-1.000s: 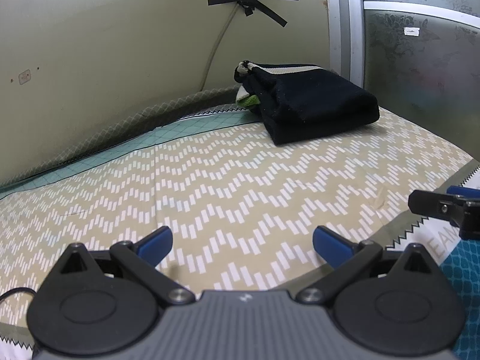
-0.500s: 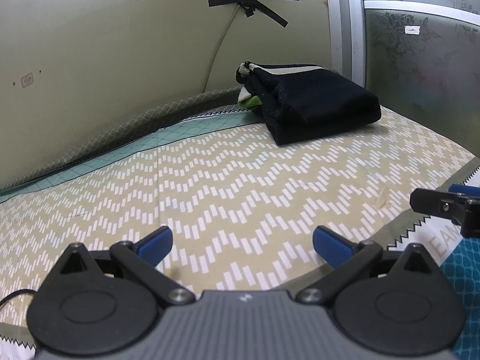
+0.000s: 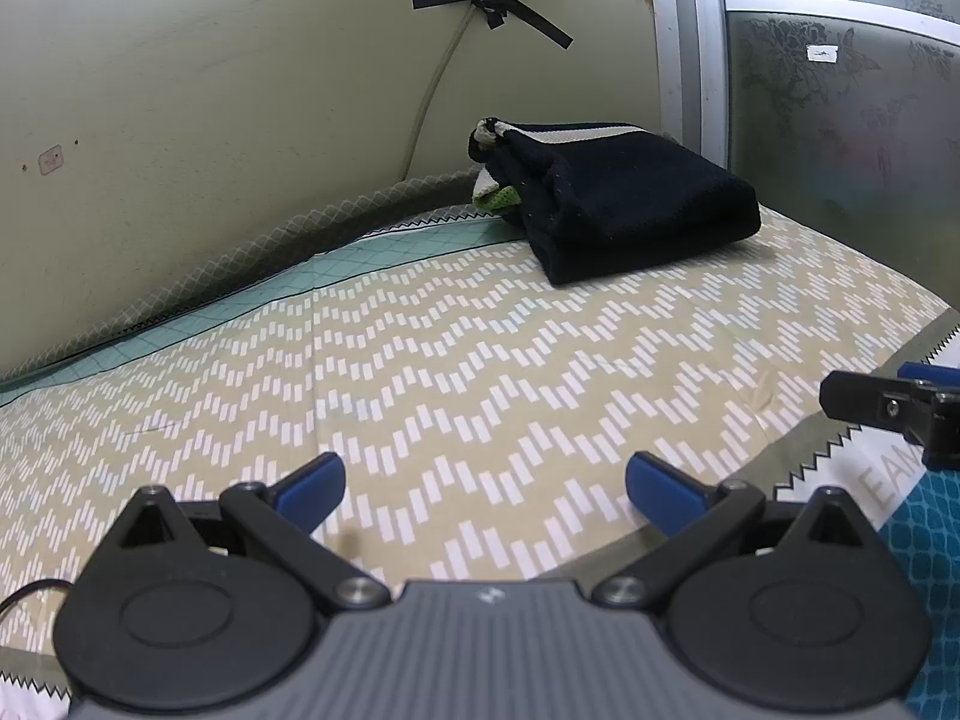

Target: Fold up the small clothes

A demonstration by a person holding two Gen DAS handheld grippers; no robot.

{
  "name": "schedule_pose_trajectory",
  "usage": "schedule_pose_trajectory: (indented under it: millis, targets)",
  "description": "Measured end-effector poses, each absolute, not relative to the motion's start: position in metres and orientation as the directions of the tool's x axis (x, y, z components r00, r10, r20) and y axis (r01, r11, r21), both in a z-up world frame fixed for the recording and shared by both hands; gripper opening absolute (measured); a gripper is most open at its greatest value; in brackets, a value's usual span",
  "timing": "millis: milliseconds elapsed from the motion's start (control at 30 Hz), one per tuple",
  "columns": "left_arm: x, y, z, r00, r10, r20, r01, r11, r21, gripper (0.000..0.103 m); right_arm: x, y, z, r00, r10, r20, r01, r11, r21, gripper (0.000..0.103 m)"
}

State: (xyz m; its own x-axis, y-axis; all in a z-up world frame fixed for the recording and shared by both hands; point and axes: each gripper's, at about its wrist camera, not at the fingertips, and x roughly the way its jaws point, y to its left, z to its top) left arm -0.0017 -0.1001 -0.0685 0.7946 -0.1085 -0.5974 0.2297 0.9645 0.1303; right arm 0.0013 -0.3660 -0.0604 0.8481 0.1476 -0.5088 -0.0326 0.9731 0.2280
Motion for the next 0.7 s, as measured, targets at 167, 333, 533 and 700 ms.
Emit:
schedule_pose_trajectory:
  millis: [167,333,533,700]
  targets:
    - [-0.0007,-0.0997,-0.0694,0.792,-0.111,-0.6,0.237,0.962,0.135,0.103,0.0012,-0.3661,-0.0603,0.848,0.148,-0.509,-0.032,0.973,0.228,0.085]
    - [0.0004,-0.0993,-0.07,0.791,-0.111,-0.602,0.239,0.961,0.137,0.103,0.0011,-0.3661,-0.0606,0.848,0.147,-0.509,-0.032,0.973,0.227,0.085]
    - [0.0009,-0.0992,-0.0706,0.79,-0.111,-0.603,0.241,0.96,0.139,0.103,0.0015,-0.3659,-0.0608,0.848,0.146,-0.51,-0.032,0.974,0.225,0.085]
    - [0.0014,-0.0989,-0.0714,0.788,-0.112,-0.605,0.242,0.96,0.137,0.103,0.0016,-0.3652,-0.0608,0.848,0.145,-0.51,-0.032,0.974,0.223,0.085]
